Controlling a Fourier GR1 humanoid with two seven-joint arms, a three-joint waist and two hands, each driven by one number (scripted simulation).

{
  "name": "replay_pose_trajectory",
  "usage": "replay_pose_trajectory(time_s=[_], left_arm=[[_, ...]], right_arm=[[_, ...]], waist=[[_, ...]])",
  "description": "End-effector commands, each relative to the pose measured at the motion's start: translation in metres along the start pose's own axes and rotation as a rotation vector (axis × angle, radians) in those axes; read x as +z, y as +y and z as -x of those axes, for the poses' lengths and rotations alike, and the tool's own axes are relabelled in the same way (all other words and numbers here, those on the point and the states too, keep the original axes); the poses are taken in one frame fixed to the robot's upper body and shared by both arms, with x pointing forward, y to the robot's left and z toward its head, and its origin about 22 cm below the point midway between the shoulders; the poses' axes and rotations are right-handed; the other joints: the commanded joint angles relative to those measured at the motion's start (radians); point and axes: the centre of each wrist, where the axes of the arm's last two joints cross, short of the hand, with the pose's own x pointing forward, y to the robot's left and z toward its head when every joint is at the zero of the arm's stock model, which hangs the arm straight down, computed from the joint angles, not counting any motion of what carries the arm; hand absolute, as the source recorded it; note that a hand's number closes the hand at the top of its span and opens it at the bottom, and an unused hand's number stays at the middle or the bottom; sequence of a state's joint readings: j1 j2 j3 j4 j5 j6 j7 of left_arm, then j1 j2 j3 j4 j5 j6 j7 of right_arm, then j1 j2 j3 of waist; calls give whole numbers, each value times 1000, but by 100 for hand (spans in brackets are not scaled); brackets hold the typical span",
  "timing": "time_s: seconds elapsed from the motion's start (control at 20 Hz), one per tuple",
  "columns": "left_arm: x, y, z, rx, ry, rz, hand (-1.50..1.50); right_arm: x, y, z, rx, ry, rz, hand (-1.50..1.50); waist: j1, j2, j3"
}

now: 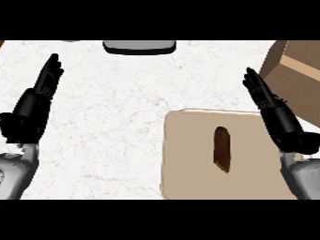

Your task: Pick the sweet potato from the tray and place it in the cardboard box

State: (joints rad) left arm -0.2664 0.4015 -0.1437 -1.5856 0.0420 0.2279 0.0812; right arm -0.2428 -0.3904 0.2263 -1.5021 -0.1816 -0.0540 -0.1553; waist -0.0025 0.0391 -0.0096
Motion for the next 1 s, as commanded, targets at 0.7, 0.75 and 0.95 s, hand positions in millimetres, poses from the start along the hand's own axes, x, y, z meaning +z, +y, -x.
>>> replay_pose_trajectory(time_s=[0.7, 0.75, 0.95], left_arm=[[26, -38, 24, 58, 110, 268, 0], [31, -50, 27, 81, 125, 287, 0], [31, -48, 26, 76, 126, 307, 0]], right_arm=[[132, -25, 94, 1093, 482, 342, -150], [128, -21, 92, 1122, 466, 353, -150], [116, -5, 80, 1193, 496, 347, -150]], waist=[[-51, -45, -13], [-50, -47, -14], [-41, -55, -15]])
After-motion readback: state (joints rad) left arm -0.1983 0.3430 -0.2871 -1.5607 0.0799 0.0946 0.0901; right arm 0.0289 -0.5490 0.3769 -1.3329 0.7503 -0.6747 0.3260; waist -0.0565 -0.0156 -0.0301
